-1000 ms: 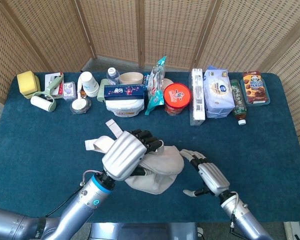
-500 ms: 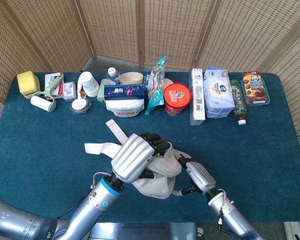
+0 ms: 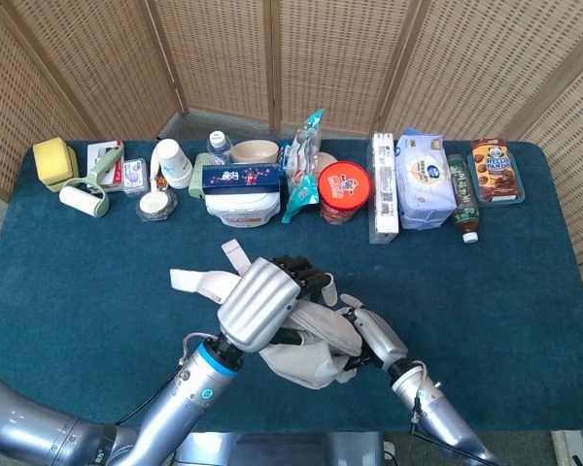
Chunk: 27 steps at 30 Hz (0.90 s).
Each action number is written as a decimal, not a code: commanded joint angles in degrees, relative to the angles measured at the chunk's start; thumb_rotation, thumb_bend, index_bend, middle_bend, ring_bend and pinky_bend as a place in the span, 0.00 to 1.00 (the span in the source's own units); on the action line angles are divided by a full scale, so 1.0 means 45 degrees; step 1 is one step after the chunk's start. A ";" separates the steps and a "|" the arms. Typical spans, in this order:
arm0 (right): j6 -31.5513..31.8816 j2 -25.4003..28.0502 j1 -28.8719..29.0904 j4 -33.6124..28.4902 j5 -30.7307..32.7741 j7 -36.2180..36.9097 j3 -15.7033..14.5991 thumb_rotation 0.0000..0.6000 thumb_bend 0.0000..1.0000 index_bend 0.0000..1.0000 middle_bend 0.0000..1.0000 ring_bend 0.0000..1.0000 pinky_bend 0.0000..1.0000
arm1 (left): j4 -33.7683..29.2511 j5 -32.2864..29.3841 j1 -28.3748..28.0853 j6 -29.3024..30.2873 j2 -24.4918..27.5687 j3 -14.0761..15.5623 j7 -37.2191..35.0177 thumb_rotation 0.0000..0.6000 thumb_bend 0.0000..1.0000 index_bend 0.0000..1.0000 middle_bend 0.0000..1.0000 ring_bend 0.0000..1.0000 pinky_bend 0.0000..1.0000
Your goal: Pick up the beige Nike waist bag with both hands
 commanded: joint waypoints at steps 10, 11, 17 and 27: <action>0.0306 0.0127 -0.0107 0.0089 0.0062 -0.0004 -0.0084 1.00 0.22 1.00 0.89 0.46 0.10 | -0.0722 -0.1337 0.0210 -0.1030 0.1658 0.0422 -0.0193 1.00 0.00 0.11 0.07 0.07 0.33; 0.0327 0.0149 -0.0117 0.0087 0.0045 0.0005 -0.0090 1.00 0.22 1.00 0.89 0.46 0.10 | -0.0820 -0.1524 0.0216 -0.1169 0.1903 0.0449 -0.0212 1.00 0.00 0.05 0.02 0.03 0.29; 0.0418 0.0313 -0.0159 0.0101 0.0030 0.0022 -0.0103 1.00 0.22 1.00 0.89 0.46 0.10 | -0.1406 -0.2240 0.0329 -0.1754 0.3376 0.0659 -0.0364 1.00 0.00 0.00 0.00 0.00 0.15; 0.0537 0.0628 -0.0189 0.0358 0.0108 -0.0043 -0.0064 1.00 0.22 1.00 0.89 0.47 0.10 | -0.1584 -0.1382 0.1659 -0.1583 0.6503 0.1248 -0.1374 1.00 0.00 0.00 0.00 0.00 0.11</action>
